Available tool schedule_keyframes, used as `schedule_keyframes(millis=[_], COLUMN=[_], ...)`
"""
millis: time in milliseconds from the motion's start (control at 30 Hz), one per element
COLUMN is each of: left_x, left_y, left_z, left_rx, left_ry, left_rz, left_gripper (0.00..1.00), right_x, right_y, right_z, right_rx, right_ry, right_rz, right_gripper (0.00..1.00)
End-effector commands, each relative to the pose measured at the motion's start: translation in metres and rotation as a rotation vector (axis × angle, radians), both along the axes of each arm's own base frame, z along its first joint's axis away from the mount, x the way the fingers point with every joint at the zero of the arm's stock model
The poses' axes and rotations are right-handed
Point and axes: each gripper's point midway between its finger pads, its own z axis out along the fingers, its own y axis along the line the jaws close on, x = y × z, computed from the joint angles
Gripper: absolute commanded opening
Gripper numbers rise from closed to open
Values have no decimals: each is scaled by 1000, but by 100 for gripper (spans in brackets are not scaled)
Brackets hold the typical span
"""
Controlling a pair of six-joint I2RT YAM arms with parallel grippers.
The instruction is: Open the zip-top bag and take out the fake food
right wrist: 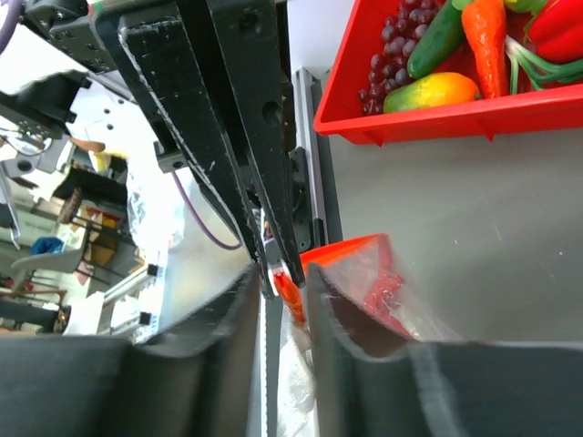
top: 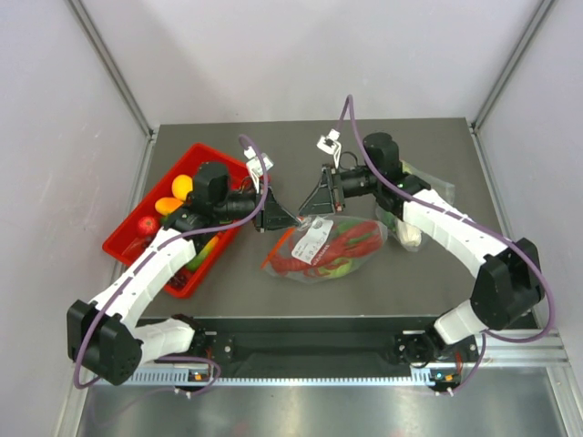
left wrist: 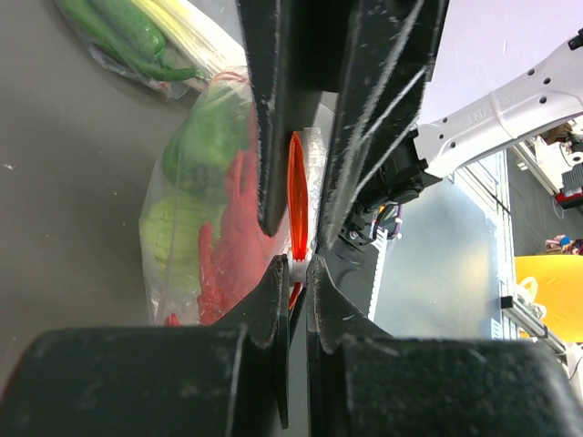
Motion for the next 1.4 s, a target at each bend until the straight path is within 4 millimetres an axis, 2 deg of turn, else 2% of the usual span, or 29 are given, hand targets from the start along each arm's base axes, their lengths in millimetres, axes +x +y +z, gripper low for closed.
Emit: schedule_keyframes(millis=[0,33,133,267,533,867,1067,1367], left_x=[4,5,5,4,-3,-17,-22,-26], left_y=[-2,-1,-2,-1,3,11,12,14], left_z=[26,26,24,24,10,-4,-1,-1], left_rx=[-49,-49,-48,-52,-21,11,3,4], left_ry=[-90,-90,-85,-83,-50,-12,-16,-8], left_rz=[-15,-14,-15,-15,-15,-23,-24,-22], left_gripper=[0,0,0,0,0,0,0,0], right_x=[-4,-4,-6,12,43,61,79,111], right_y=[5,4,2,-2,-13,-29,-50,-59], right_z=[16,12,5,2,26,33,36,35], right_rx=[16,-1,-34,-75,-54,-61,-70,-84], right_ry=[-83,-71,-69,-135,-249,-274,-289,-308], right_rz=[26,19,10,-117,-354,-510,-608,-681], right_gripper=[24,15,0,0,0,0,0,0])
